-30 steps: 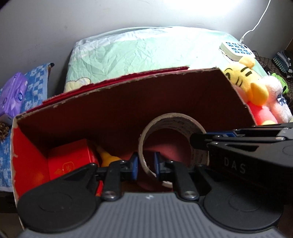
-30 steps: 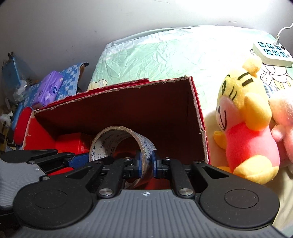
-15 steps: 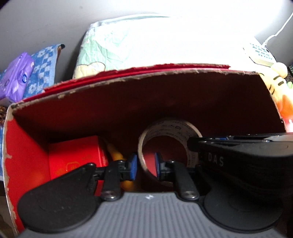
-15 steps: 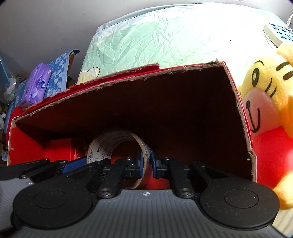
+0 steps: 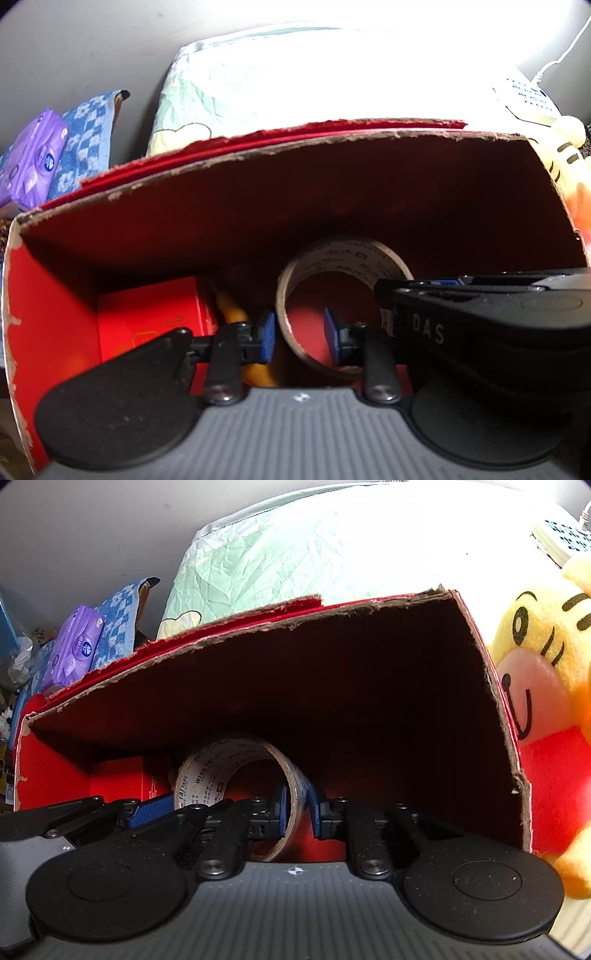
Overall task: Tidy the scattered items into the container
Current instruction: 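Lower the tape roll into the box and open the right gripper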
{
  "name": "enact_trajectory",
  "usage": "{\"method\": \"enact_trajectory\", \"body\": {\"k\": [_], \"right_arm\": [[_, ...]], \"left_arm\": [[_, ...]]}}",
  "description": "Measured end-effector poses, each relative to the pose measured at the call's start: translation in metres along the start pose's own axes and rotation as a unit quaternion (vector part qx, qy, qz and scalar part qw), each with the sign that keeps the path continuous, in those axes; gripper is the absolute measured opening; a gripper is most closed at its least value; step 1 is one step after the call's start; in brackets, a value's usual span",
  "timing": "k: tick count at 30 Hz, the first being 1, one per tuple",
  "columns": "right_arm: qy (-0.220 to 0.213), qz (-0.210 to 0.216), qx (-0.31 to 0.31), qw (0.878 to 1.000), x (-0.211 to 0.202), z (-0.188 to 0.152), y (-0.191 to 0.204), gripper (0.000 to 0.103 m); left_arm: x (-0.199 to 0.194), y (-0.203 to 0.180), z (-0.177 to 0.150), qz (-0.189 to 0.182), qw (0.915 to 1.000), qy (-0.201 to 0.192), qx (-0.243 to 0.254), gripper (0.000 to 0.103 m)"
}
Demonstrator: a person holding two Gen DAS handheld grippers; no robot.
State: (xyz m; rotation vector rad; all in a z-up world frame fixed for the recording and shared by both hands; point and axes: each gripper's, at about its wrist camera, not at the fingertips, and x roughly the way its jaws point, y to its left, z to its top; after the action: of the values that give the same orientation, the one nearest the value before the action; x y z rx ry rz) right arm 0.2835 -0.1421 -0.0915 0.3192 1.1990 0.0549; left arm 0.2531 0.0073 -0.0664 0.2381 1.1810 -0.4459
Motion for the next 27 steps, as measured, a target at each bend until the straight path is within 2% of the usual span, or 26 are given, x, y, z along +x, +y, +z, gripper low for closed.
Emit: {"method": "enact_trajectory", "body": {"k": [8, 14, 19, 27], "right_arm": [[-0.010, -0.008, -0.001, 1.000, 0.001, 0.001, 0.000, 0.020], [-0.028, -0.018, -0.005, 0.999, 0.000, 0.002, -0.003, 0.021], [-0.039, 0.000, -0.001, 0.999, -0.003, 0.001, -0.008, 0.021], [-0.044, 0.025, -0.002, 0.999, -0.007, -0.003, 0.000, 0.022]], "left_arm": [[-0.004, -0.001, -0.003, 0.001, 1.0000, -0.004, 0.005, 0.029], [-0.006, 0.000, -0.004, 0.007, 0.9999, -0.013, 0.006, 0.034], [-0.012, 0.001, -0.006, 0.014, 0.9996, -0.025, -0.004, 0.045], [-0.017, -0.001, -0.008, 0.031, 0.9988, -0.038, -0.002, 0.046]]}}
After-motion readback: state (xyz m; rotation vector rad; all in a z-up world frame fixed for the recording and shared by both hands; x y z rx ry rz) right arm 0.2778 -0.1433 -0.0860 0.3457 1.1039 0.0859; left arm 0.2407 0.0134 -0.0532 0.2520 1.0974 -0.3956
